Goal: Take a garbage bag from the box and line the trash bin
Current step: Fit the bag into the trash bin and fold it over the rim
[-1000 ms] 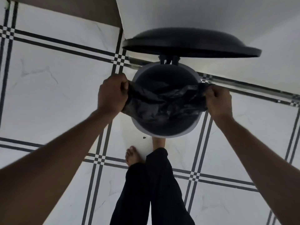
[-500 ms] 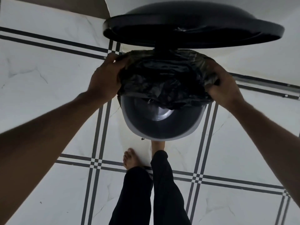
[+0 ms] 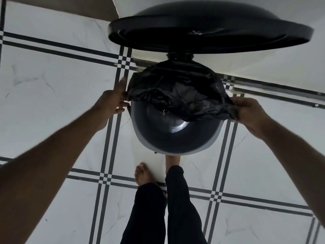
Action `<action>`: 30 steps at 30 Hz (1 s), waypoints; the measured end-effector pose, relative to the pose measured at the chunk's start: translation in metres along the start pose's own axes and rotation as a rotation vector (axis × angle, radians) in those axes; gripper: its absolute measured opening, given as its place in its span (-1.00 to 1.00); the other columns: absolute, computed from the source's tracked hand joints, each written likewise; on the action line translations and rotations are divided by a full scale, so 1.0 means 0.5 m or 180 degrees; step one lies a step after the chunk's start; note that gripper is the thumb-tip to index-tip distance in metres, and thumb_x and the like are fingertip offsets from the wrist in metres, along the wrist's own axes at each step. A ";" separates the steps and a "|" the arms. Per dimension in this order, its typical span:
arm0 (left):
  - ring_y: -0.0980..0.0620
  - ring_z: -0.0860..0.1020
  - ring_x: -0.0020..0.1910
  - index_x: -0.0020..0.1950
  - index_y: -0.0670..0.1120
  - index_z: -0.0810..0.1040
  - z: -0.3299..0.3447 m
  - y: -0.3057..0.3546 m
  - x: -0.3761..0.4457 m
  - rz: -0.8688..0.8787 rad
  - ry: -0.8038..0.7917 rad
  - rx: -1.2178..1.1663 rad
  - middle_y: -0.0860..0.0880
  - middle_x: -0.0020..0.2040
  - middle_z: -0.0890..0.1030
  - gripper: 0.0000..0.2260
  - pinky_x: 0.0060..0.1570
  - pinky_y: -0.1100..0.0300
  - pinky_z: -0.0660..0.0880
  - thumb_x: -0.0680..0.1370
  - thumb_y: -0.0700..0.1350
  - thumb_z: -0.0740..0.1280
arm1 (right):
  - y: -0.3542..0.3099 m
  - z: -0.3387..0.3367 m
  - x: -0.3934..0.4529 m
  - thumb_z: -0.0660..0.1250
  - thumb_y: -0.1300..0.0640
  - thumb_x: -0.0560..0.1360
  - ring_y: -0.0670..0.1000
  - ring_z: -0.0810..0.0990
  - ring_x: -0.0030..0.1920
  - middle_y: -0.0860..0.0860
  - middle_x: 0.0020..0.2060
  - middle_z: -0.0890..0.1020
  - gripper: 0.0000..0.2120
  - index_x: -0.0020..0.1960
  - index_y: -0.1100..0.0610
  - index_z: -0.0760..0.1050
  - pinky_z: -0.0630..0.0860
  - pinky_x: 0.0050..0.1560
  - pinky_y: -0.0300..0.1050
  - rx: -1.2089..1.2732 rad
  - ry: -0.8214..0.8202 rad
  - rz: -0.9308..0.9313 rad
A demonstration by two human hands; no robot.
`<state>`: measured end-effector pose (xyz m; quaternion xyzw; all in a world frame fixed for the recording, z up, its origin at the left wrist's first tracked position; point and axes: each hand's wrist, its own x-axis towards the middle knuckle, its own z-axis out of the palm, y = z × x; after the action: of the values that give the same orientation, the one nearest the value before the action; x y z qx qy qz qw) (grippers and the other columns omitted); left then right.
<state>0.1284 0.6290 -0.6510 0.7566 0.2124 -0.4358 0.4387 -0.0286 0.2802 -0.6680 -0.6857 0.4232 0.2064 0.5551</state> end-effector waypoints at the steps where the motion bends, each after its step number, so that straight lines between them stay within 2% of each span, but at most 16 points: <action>1: 0.06 0.58 -0.06 0.00 -0.03 0.61 0.006 -0.010 -0.009 -0.0029 0.0104 -0.0216 0.03 -0.06 0.64 -0.51 0.10 0.13 0.50 0.54 0.36 0.16 | 0.008 0.004 -0.014 0.33 0.33 0.58 0.03 0.55 -0.27 0.12 -0.23 0.62 -0.86 0.00 0.17 0.64 0.52 -0.21 -0.09 0.0168 0.0123 -0.0008; 3: 0.04 0.55 -0.08 -0.07 0.00 0.62 0.021 -0.021 -0.028 -0.0052 0.0384 -0.0400 0.01 -0.04 0.63 -0.56 0.11 0.10 0.50 0.45 0.36 0.29 | 0.014 0.013 -0.039 0.37 0.24 0.58 -0.04 0.59 -0.29 0.05 -0.22 0.61 -0.92 0.02 0.08 0.59 0.54 -0.29 -0.17 0.0542 0.0378 -0.0007; 5: -0.01 0.51 -0.12 -0.20 0.00 0.59 0.036 -0.019 -0.046 -0.0013 0.0573 -0.0363 -0.06 -0.11 0.58 -0.83 0.10 0.06 0.54 0.43 0.08 0.45 | 0.020 0.019 -0.060 0.40 0.21 0.56 -0.06 0.64 -0.24 0.02 -0.21 0.61 -0.90 -0.01 0.03 0.53 0.59 -0.26 -0.18 0.0712 0.0406 0.0076; 6: -0.03 0.52 -0.12 -0.22 0.00 0.58 0.043 -0.018 -0.052 0.0030 0.0606 -0.0373 -0.10 -0.12 0.57 -0.93 0.11 0.02 0.55 0.42 -0.10 0.45 | 0.024 0.021 -0.069 0.40 0.23 0.56 -0.04 0.65 -0.21 0.02 -0.20 0.61 -0.88 -0.01 0.04 0.52 0.61 -0.22 -0.16 0.0786 0.0346 0.0169; 8: -0.08 0.57 -0.10 -0.12 0.01 0.57 0.053 -0.027 -0.057 0.0125 0.0686 -0.0482 -0.11 -0.08 0.59 -0.76 0.15 -0.07 0.59 0.39 -0.33 0.36 | 0.032 0.024 -0.086 0.38 0.30 0.55 0.00 0.66 -0.20 0.06 -0.18 0.63 -0.83 0.00 0.06 0.47 0.63 -0.19 -0.13 0.1022 0.0291 0.0351; 10: -0.05 0.63 -0.07 0.04 0.05 0.52 0.057 -0.046 -0.060 0.0422 0.0936 -0.0315 0.02 -0.09 0.62 -0.67 0.04 -0.07 0.63 0.38 -0.29 0.37 | 0.041 0.025 -0.097 0.34 0.39 0.55 0.01 0.67 -0.26 0.09 -0.24 0.66 -0.74 -0.02 0.07 0.38 0.64 -0.24 -0.17 0.1332 0.0285 0.0409; 12: 0.01 0.63 -0.12 0.11 0.06 0.41 0.059 -0.065 -0.073 0.0843 0.1181 0.0277 0.13 -0.12 0.60 -0.68 -0.08 0.04 0.58 0.43 -0.17 0.39 | 0.045 0.027 -0.103 0.29 0.47 0.55 -0.02 0.70 -0.28 0.03 -0.34 0.67 -0.67 -0.12 0.07 0.32 0.65 -0.23 -0.17 0.1381 0.0244 0.0287; 15: -0.07 0.61 -0.14 -0.08 0.05 0.44 0.055 -0.089 -0.092 0.1433 0.1518 0.1237 0.09 -0.14 0.61 -0.80 -0.11 0.06 0.52 0.48 -0.26 0.27 | 0.050 0.037 -0.104 0.25 0.52 0.54 0.00 0.71 -0.21 0.05 -0.27 0.65 -0.66 -0.26 0.15 0.38 0.68 -0.12 -0.09 0.0887 0.0164 0.0122; 17: -0.05 0.61 -0.12 -0.20 0.06 0.56 0.051 -0.105 -0.099 0.1175 0.1559 0.1467 0.12 -0.17 0.62 -0.75 -0.09 0.11 0.49 0.48 -0.28 0.23 | 0.052 0.047 -0.105 0.25 0.48 0.56 0.05 0.69 -0.18 0.13 -0.19 0.63 -0.70 -0.25 0.17 0.47 0.69 -0.14 -0.10 0.0617 0.0247 0.0099; 18: -0.05 0.62 -0.12 -0.21 0.05 0.61 0.051 -0.110 -0.100 0.0926 0.1457 0.1302 0.11 -0.17 0.64 -0.76 -0.06 0.12 0.52 0.49 -0.25 0.24 | 0.054 0.051 -0.103 0.26 0.45 0.57 0.08 0.68 -0.18 0.15 -0.18 0.64 -0.73 -0.23 0.18 0.50 0.68 -0.19 -0.13 0.0589 0.0344 0.0094; 20: -0.10 0.68 -0.10 -0.20 -0.01 0.63 0.052 -0.111 -0.097 0.0291 0.1060 0.0322 -0.03 -0.16 0.69 -0.85 -0.01 0.04 0.62 0.50 -0.14 0.29 | 0.054 0.055 -0.101 0.23 0.43 0.57 0.09 0.69 -0.19 0.14 -0.18 0.65 -0.78 -0.15 0.20 0.53 0.66 -0.24 -0.16 0.0705 0.0490 0.0126; 22: -0.10 0.69 -0.06 -0.20 -0.05 0.61 0.060 -0.107 -0.105 -0.0237 0.0789 -0.0580 -0.12 -0.13 0.69 -0.90 -0.03 0.02 0.65 0.52 -0.11 0.38 | 0.057 0.056 -0.101 0.20 0.43 0.54 0.08 0.69 -0.17 0.13 -0.15 0.67 -0.81 -0.02 0.25 0.56 0.66 -0.20 -0.14 0.0853 0.0432 0.0190; 24: -0.07 0.66 -0.08 -0.20 -0.07 0.58 0.071 -0.107 -0.114 -0.0268 0.0734 -0.0855 -0.13 -0.15 0.66 -0.90 -0.04 0.07 0.64 0.52 -0.18 0.42 | 0.065 0.056 -0.104 0.22 0.47 0.50 0.10 0.69 -0.12 0.17 -0.12 0.66 -0.77 0.05 0.28 0.56 0.65 -0.16 -0.12 0.0880 0.0401 0.0201; 27: -0.03 0.63 -0.12 -0.12 -0.09 0.50 0.086 -0.111 -0.127 -0.0309 0.0775 -0.1207 -0.11 -0.14 0.60 -0.79 -0.04 0.12 0.63 0.48 -0.39 0.40 | 0.075 0.062 -0.113 0.26 0.54 0.47 0.06 0.67 -0.15 0.15 -0.15 0.62 -0.69 -0.05 0.17 0.57 0.65 -0.20 -0.17 0.0825 0.0506 0.0161; 29: -0.06 0.62 -0.08 -0.08 -0.07 0.45 0.088 -0.121 -0.129 -0.0259 0.0881 -0.1105 -0.11 -0.07 0.59 -0.70 -0.05 0.08 0.64 0.45 -0.46 0.37 | 0.086 0.070 -0.122 0.30 0.57 0.45 0.02 0.66 -0.18 0.09 -0.18 0.62 -0.63 -0.10 0.09 0.58 0.62 -0.19 -0.19 0.0783 0.0554 0.0131; 30: -0.07 0.61 -0.08 -0.09 -0.05 0.45 0.087 -0.131 -0.129 -0.0149 0.0950 -0.0820 -0.08 -0.08 0.58 -0.68 -0.08 0.06 0.63 0.43 -0.47 0.35 | 0.094 0.072 -0.126 0.32 0.57 0.44 0.03 0.66 -0.15 0.07 -0.17 0.63 -0.62 -0.10 0.08 0.59 0.61 -0.14 -0.16 0.0786 0.0496 0.0105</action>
<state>0.0278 0.6303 -0.6381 0.7453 0.3466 -0.2981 0.4854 -0.0949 0.3351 -0.6588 -0.6192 0.4983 0.1080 0.5972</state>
